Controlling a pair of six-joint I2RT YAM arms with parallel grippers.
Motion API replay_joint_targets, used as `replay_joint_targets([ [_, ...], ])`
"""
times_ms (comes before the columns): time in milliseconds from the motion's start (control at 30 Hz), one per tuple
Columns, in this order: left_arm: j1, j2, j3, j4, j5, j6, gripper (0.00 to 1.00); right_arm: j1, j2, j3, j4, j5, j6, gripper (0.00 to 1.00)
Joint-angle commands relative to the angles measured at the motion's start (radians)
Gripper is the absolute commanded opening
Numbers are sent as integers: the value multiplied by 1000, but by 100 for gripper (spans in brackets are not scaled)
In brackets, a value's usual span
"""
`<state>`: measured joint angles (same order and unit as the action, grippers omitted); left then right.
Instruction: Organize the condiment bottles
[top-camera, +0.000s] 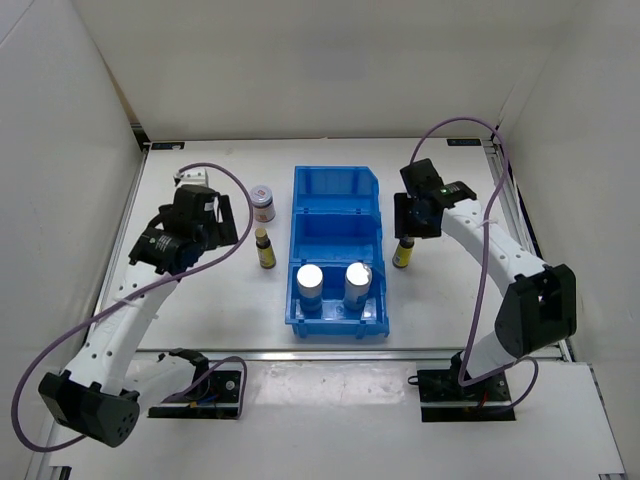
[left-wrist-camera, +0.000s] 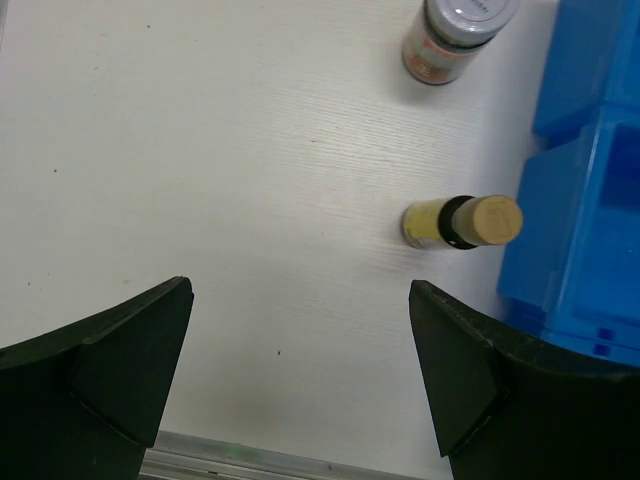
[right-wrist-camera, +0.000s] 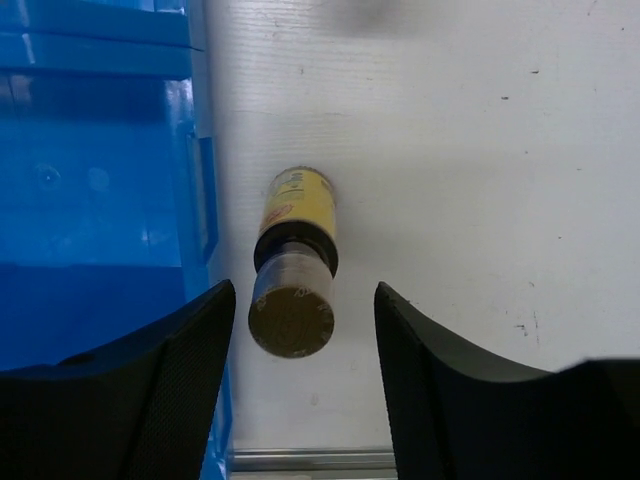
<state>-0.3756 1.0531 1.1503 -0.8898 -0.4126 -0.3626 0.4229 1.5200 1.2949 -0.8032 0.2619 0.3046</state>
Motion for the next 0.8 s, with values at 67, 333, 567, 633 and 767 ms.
replay_joint_targets([
  [67,70,-13,-53,40,74,59,100,-33,17,14,61,-55,-22,57],
  [333,80,-34,-155,95,74,70,100,-62,26,-5,102,-108,-32,34],
  [567,80,-36,-173,137,54,70,100,-62,-7,20,81,-135,-50,4],
  [633,80,-36,-173,137,54,70,100,-62,-39,44,53,-135,-59,0],
  [767,80,-36,-173,137,54,70,100,-62,-61,144,-27,-125,-84,0],
])
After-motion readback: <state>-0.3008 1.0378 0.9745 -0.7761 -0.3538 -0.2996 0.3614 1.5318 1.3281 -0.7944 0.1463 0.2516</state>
